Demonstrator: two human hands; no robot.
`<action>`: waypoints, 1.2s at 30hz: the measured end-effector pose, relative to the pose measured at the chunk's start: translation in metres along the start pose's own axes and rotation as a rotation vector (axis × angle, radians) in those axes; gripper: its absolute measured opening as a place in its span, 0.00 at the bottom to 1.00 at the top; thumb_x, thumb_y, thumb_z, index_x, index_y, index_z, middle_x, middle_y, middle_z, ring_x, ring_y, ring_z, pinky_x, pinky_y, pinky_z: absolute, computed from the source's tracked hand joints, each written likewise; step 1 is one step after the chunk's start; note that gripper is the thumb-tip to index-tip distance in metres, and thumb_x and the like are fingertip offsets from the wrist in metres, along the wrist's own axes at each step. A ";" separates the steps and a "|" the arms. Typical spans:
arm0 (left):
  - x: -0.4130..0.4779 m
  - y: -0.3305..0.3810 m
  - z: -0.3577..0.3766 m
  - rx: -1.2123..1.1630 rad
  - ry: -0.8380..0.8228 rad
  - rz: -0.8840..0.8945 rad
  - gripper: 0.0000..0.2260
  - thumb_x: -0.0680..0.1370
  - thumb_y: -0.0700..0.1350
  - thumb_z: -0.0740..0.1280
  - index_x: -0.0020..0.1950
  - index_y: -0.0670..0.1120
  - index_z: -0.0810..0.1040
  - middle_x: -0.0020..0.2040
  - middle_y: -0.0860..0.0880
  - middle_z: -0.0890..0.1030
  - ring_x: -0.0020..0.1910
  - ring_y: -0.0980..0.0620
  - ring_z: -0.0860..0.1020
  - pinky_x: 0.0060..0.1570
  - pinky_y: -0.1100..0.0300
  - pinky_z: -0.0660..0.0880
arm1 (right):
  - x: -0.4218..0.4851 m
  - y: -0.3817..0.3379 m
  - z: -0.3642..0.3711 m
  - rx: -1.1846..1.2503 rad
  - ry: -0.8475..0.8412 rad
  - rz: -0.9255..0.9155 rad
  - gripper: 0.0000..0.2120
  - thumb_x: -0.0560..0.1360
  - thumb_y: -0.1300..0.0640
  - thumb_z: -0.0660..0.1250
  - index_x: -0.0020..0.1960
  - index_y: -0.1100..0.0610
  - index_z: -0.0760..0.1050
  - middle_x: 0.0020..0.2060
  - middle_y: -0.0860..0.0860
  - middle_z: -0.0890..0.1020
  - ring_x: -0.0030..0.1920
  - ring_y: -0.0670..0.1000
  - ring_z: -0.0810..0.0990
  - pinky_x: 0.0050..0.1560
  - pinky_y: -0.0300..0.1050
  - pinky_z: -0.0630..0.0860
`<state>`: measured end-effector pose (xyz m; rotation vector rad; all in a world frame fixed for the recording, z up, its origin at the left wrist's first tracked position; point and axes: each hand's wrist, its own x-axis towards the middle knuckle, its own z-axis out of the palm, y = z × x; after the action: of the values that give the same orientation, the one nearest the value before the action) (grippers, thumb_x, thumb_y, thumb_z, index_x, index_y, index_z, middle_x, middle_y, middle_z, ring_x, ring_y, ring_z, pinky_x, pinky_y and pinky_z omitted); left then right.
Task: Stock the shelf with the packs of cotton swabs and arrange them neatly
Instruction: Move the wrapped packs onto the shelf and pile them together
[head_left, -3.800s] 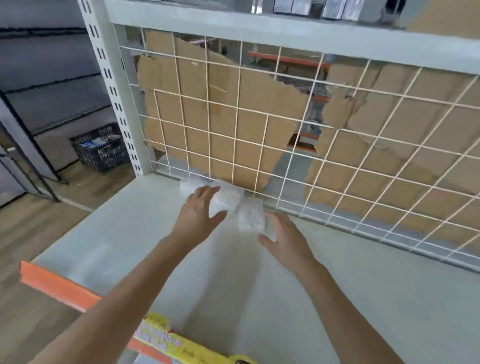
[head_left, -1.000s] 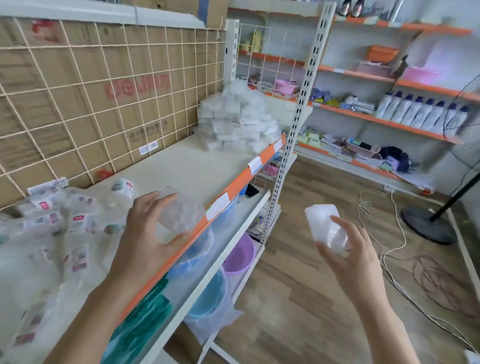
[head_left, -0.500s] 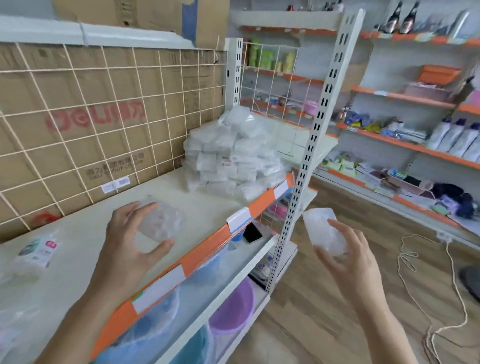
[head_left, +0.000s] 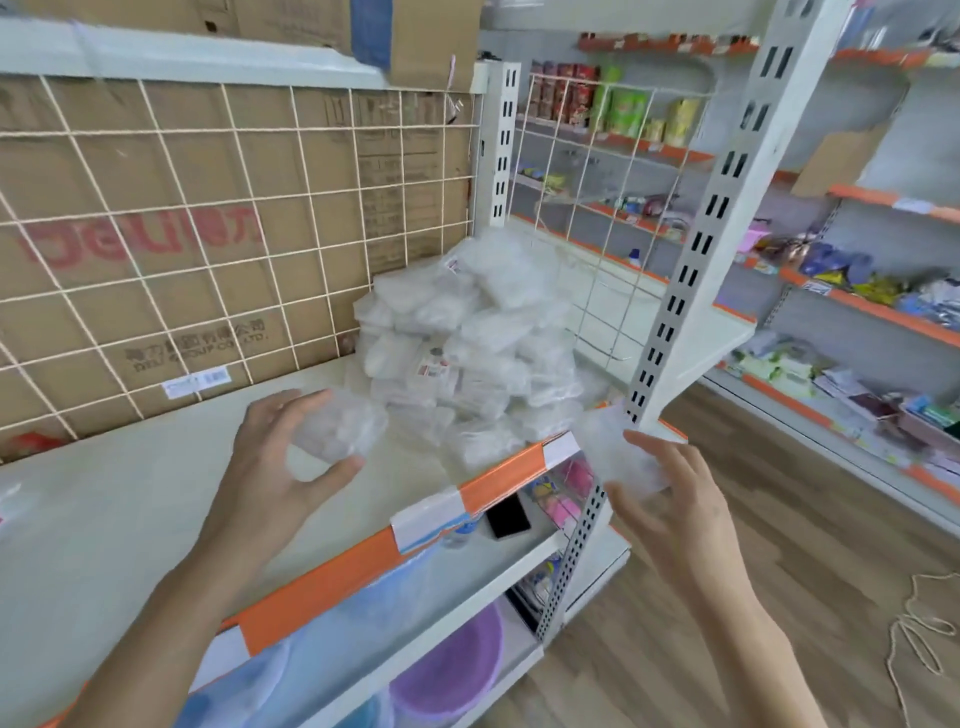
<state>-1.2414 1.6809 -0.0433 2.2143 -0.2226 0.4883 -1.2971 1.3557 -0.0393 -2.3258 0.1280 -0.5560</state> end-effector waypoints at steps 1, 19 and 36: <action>0.009 -0.001 0.002 0.008 0.007 0.004 0.29 0.63 0.64 0.68 0.62 0.59 0.71 0.63 0.51 0.70 0.65 0.54 0.68 0.64 0.65 0.60 | 0.010 -0.002 0.004 0.011 -0.011 -0.018 0.20 0.70 0.56 0.72 0.61 0.48 0.74 0.51 0.44 0.71 0.46 0.36 0.70 0.42 0.23 0.66; 0.223 -0.037 0.073 0.079 -0.132 0.047 0.27 0.70 0.55 0.71 0.66 0.46 0.73 0.70 0.43 0.66 0.70 0.47 0.64 0.65 0.63 0.57 | 0.193 -0.063 0.125 -0.162 0.006 -0.412 0.21 0.66 0.53 0.77 0.57 0.55 0.78 0.55 0.54 0.79 0.52 0.56 0.78 0.43 0.43 0.74; 0.218 -0.041 0.058 0.098 -0.130 0.115 0.21 0.78 0.46 0.65 0.70 0.47 0.68 0.74 0.47 0.61 0.71 0.53 0.62 0.63 0.65 0.56 | 0.200 -0.064 0.127 -0.226 0.155 -0.405 0.14 0.71 0.48 0.65 0.53 0.53 0.80 0.50 0.51 0.80 0.48 0.54 0.79 0.43 0.44 0.74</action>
<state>-1.0148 1.6628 -0.0144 2.3409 -0.4045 0.4251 -1.0672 1.4343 -0.0059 -2.5401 -0.2246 -0.9665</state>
